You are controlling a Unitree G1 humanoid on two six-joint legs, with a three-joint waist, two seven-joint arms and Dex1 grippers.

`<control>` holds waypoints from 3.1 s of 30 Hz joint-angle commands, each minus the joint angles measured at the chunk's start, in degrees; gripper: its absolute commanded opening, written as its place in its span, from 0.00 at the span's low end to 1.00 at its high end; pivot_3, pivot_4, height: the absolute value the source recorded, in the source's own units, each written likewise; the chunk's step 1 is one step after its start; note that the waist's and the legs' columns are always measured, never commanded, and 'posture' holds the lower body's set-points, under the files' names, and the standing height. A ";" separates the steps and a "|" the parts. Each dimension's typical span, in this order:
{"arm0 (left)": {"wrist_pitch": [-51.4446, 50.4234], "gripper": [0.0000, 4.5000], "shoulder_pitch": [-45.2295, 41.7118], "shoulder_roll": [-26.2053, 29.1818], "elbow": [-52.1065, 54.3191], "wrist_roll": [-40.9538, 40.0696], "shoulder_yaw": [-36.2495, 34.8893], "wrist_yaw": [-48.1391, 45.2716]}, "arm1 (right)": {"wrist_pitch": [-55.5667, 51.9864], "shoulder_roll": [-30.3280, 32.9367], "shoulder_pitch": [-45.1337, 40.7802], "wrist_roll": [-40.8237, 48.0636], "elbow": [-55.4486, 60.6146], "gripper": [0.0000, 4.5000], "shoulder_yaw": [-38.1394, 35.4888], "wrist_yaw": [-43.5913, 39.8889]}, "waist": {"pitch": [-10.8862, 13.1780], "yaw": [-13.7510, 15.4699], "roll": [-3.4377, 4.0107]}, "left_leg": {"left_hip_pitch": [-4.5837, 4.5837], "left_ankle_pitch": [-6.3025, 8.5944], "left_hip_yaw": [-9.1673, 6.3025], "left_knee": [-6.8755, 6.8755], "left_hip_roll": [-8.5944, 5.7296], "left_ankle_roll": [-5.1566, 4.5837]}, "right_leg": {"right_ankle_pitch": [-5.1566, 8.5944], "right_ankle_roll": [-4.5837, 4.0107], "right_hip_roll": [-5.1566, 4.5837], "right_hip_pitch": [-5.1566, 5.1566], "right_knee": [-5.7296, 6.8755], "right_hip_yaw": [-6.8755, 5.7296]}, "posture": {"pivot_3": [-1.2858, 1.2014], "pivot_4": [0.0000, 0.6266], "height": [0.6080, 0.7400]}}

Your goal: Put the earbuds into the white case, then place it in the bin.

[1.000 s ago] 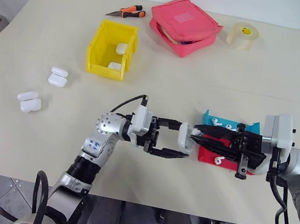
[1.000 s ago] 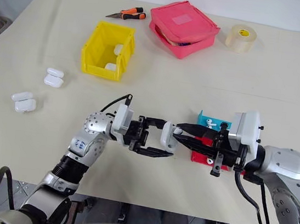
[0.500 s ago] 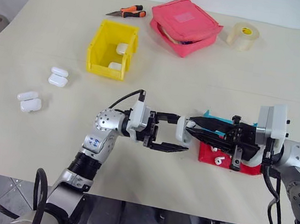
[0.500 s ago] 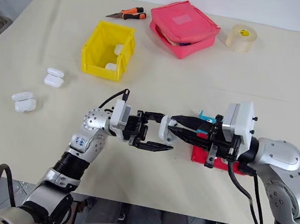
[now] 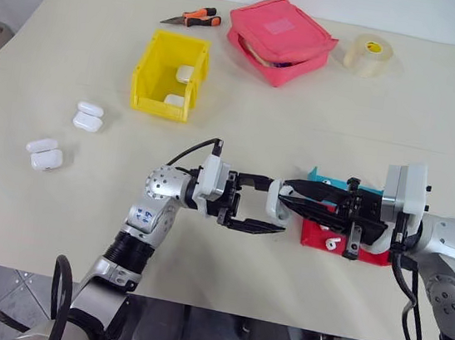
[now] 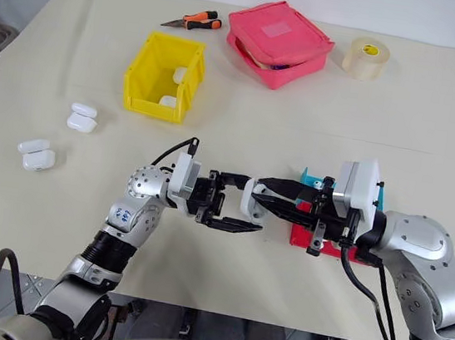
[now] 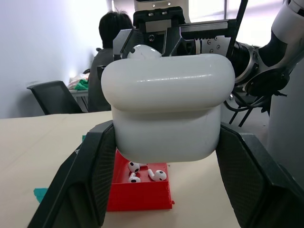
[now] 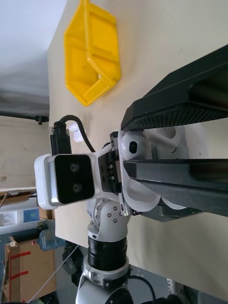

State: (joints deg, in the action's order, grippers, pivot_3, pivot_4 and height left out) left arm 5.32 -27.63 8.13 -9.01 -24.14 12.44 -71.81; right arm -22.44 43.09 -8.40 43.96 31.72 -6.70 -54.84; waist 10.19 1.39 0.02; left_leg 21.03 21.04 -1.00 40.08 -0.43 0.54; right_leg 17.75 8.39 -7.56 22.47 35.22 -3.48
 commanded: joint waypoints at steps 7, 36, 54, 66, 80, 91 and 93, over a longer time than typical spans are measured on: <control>1.18 0.62 -1.86 -1.75 3.41 -1.99 -0.72 0.57 | -2.44 -2.06 -2.70 1.53 0.10 0.11 1.07 1.63 | 0.00 0.03 0.00 | 0.01 0.00 -0.01 0.00 0.00 0.00 | 0.00 0.00 0.00 0.00 0.00 0.00 | 0.52 0.24 1.00; -0.93 0.62 -3.31 -0.93 3.12 -2.38 -1.79 -2.10 | 1.34 -12.95 4.28 -1.03 1.53 0.11 4.14 6.98 | 0.00 -0.07 0.01 | 0.01 0.00 0.00 -0.01 0.00 0.00 | 0.00 0.00 0.01 0.01 0.01 0.00 | 0.52 0.24 1.00; -0.63 0.62 -3.69 0.77 2.23 -2.38 -3.35 -1.55 | 2.74 -7.71 6.73 -0.60 3.25 0.11 1.01 4.55 | 0.00 -0.04 0.00 | 0.01 0.00 0.00 -0.01 0.00 0.00 | 0.00 0.00 0.01 0.01 0.01 0.00 | 0.52 0.24 1.00; 1.01 0.62 -4.36 1.02 -0.01 -1.87 -4.06 -1.30 | 0.15 -4.58 5.95 2.04 7.20 0.11 -0.08 5.56 | 0.00 -0.02 0.00 | 0.01 0.00 0.00 0.00 0.00 0.00 | 0.00 0.00 0.00 0.01 0.01 0.00 | 0.52 0.24 1.00; 2.37 0.62 -4.19 0.76 -1.21 -1.97 -4.36 -1.18 | -1.23 -3.29 7.45 3.25 10.57 0.11 -0.25 6.08 | 0.01 0.05 -0.01 | 0.01 0.00 -0.02 0.00 -0.03 -0.01 | 0.00 0.00 -0.02 0.00 -0.01 -0.01 | 0.52 0.24 1.00; 1.42 0.62 -2.59 0.78 -1.07 -3.16 -3.63 -3.60 | -1.63 -5.40 -1.85 5.85 8.86 0.11 -1.48 9.35 | 0.00 -0.07 -0.01 | 0.00 -0.01 -0.02 -0.01 0.01 -0.01 | 0.00 0.00 0.01 0.01 0.00 -0.02 | 0.52 0.24 1.00; 1.18 0.62 -2.29 0.83 -0.89 -3.42 -3.64 -4.00 | -1.88 -5.91 -3.15 6.13 8.78 0.11 -1.03 10.24 | 0.01 -0.06 -0.01 | 0.01 -0.01 -0.02 -0.01 0.00 -0.01 | 0.00 0.00 0.01 0.01 -0.01 -0.02 | 0.52 0.24 1.00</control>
State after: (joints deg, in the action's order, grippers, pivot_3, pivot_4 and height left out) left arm 6.47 -30.36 9.14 -11.54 -26.14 8.95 -75.24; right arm -24.29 37.64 -10.94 48.61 39.53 -7.19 -45.48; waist 10.19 1.33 0.01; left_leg 21.04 21.03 -1.02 40.08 -0.43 0.53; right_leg 17.75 8.39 -7.56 22.48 35.21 -3.50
